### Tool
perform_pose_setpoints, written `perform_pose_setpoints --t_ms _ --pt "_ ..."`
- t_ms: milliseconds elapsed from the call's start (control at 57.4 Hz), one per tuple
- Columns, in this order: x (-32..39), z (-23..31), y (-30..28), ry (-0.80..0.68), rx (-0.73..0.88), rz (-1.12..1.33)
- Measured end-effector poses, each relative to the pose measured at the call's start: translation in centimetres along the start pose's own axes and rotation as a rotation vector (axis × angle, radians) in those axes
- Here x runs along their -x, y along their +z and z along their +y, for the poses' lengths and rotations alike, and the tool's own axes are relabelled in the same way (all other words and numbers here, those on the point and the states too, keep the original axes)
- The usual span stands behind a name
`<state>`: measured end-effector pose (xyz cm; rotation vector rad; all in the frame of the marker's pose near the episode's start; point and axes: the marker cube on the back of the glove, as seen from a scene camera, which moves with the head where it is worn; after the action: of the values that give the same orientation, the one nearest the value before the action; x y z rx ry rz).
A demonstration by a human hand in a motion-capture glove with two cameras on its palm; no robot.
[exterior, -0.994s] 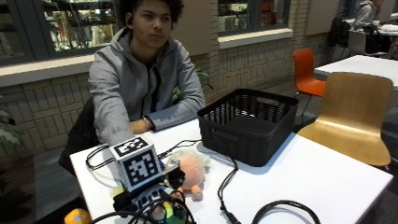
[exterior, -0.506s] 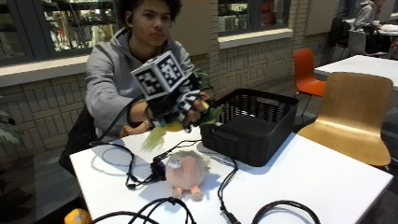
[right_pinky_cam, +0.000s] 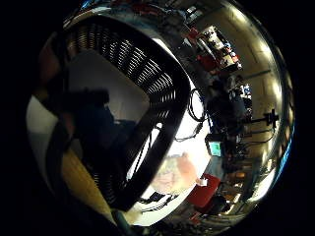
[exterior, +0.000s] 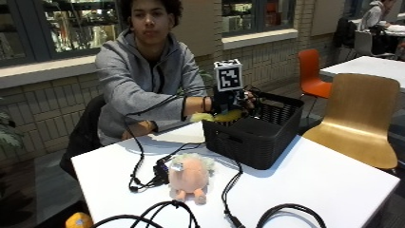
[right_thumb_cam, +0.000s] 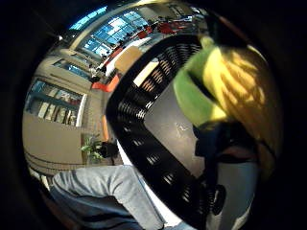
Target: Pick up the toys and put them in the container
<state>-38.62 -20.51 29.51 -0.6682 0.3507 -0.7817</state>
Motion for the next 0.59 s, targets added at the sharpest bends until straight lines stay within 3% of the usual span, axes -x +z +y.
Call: perform_pose_setpoints --t_ms 105,296,384,471,593 --pt "-1.0 0.3 0.6 0.001 0.115 0.058" --pt "-3.0 3.4 -2.3 0.043 0.044 -0.093" --pt "-5.2 6.2 -3.8 0.071 0.033 -0.096" --pt "-9.0 10.3 -4.3 0.033 0.036 0.068" --pt "-12.1 15.7 -4.0 0.191 0.021 -0.008"
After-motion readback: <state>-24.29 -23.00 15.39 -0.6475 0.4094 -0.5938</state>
